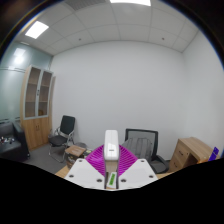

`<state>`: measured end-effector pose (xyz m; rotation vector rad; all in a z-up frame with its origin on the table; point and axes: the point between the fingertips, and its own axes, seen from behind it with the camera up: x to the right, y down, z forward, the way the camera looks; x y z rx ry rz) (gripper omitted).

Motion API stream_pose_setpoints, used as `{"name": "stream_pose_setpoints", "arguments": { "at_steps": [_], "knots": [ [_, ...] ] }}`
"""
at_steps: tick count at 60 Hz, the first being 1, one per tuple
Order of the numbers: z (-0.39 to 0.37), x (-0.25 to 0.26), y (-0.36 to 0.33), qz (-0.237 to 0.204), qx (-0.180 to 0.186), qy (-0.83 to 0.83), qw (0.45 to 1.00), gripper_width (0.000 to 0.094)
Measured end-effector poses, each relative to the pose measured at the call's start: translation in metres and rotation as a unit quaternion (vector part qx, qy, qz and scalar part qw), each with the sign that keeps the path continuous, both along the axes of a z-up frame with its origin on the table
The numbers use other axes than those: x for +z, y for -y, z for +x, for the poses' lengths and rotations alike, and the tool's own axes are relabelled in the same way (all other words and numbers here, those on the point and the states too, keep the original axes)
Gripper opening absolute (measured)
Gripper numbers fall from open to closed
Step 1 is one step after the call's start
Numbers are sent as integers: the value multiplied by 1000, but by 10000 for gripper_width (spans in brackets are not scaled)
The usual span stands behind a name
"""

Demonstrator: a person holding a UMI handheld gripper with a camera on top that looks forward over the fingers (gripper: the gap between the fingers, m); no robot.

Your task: Unplug charger

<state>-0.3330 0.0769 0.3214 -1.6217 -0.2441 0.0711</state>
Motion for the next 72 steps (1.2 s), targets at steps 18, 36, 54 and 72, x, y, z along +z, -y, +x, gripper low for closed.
{"name": "stream_pose_setpoints", "arguments": {
  "at_steps": [18, 36, 54, 72],
  "knots": [
    [117, -66, -15, -90, -48, -88, 991, 123],
    [233, -253, 30, -259, -109, -193, 940, 123],
    [298, -301, 68, -323, -130, -253, 903, 383],
    [345, -262, 98, -307, -147, -99, 935, 868]
  ]
}}
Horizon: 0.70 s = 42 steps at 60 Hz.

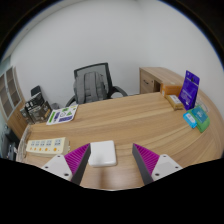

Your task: Unplug charger

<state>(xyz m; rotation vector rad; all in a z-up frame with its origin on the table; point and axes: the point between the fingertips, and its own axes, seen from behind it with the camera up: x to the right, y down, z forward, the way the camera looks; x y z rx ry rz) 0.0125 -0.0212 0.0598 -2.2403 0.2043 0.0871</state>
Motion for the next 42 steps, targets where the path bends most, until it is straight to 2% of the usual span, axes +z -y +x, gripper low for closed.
{"name": "stream_pose_setpoints", "arguments": {
  "at_steps": [11, 21, 33, 42],
  "knots": [
    [-13, 69, 58, 9, 33, 91, 995, 861],
    [-49, 128, 136, 27, 50, 107, 993, 866],
    [-78, 163, 236, 18, 39, 115, 992, 862],
    [-93, 176, 278, 22, 36, 125, 991, 860]
  ]
}}
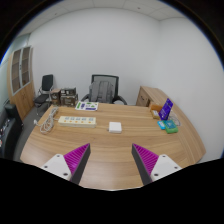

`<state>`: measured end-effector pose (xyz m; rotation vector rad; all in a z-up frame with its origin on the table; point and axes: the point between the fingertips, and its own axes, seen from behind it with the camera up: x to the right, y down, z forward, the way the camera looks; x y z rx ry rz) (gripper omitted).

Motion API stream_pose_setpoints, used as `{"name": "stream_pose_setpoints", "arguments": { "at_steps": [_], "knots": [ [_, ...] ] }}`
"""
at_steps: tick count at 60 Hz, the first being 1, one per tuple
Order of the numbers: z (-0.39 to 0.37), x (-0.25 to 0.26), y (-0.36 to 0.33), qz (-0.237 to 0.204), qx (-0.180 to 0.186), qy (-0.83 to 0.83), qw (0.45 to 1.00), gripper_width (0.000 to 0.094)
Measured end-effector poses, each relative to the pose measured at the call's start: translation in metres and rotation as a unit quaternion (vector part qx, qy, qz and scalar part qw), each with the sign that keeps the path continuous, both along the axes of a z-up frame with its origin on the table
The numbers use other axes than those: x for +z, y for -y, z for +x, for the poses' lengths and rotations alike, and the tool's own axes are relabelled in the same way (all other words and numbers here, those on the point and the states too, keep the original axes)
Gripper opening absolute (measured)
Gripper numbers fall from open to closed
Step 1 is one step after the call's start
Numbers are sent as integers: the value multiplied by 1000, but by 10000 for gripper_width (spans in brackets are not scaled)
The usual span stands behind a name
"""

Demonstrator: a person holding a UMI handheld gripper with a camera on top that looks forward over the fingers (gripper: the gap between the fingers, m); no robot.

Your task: Unplug charger

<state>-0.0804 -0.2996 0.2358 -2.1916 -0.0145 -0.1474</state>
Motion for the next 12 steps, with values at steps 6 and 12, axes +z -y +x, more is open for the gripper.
{"name": "stream_pose_setpoints", "arguments": {
  "at_steps": [6, 12],
  "knots": [
    [-6, 6, 14, 8, 2, 4, 1000, 865],
    [-13, 9, 20, 9, 3, 6, 1000, 862]
  ]
}}
